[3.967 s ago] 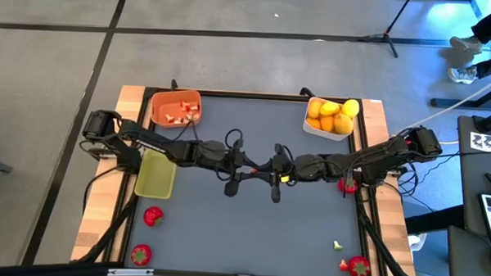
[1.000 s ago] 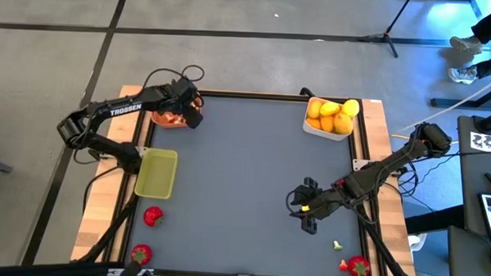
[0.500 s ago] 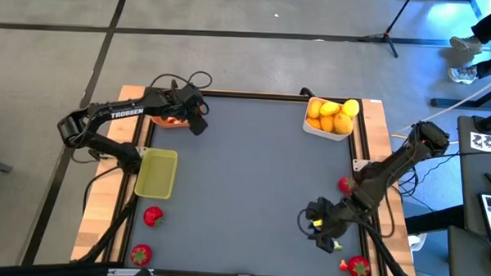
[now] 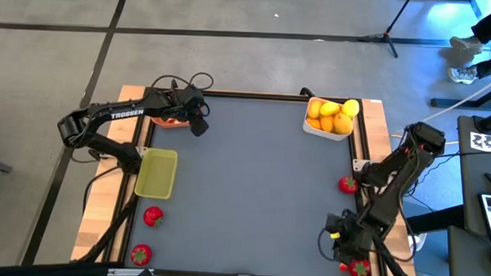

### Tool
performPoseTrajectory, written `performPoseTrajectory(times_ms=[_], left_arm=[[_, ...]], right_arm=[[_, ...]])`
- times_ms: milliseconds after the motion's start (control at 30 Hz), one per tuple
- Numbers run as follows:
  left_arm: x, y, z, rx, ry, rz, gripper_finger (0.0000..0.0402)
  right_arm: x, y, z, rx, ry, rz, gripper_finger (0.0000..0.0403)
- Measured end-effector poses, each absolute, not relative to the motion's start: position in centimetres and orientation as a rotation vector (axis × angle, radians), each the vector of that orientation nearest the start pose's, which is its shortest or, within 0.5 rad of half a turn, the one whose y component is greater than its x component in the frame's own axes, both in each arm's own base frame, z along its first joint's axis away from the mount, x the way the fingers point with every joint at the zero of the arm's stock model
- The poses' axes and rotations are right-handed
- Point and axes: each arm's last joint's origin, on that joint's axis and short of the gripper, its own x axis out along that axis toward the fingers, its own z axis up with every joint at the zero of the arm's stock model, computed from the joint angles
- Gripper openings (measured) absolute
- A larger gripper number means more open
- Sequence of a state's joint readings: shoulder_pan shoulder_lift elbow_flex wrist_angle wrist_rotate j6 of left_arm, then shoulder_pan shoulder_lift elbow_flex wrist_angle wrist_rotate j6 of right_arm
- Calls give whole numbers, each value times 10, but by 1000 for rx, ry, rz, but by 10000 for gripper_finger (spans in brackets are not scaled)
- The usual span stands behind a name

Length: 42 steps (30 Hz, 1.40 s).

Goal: Sort produce into baskets
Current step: Put the green mushroom into the orange bin

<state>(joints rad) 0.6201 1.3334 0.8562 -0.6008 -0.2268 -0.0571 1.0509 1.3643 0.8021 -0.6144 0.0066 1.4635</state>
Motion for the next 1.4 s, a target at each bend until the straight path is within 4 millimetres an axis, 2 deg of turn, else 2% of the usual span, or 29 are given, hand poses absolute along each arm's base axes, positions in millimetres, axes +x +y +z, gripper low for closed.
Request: performPoseTrajectory(times_ms=[233, 467, 600, 900, 1033, 1200, 1400], left_arm=[[199, 150, 217, -259, 1054, 793, 169], [199, 150, 217, -259, 1053, 793, 169], [200, 150, 217, -258, 1052, 793, 169], [200, 150, 217, -257, 1053, 792, 169], [202, 147, 217, -249, 1053, 780, 169], [208, 138, 218, -247, 1044, 754, 169], [216, 117, 225, -229, 1001, 695, 169]], right_arm=[[107, 229, 171, 563, 1489, -65, 191], [108, 233, 157, 525, 1511, -97, 182], [109, 234, 155, 521, 1519, -100, 146], [109, 234, 154, 514, 1499, -103, 18], [110, 235, 155, 513, 1479, -83, 13], [119, 233, 156, 528, 1459, -68, 15], [144, 220, 166, 492, 1363, -19, 4]])
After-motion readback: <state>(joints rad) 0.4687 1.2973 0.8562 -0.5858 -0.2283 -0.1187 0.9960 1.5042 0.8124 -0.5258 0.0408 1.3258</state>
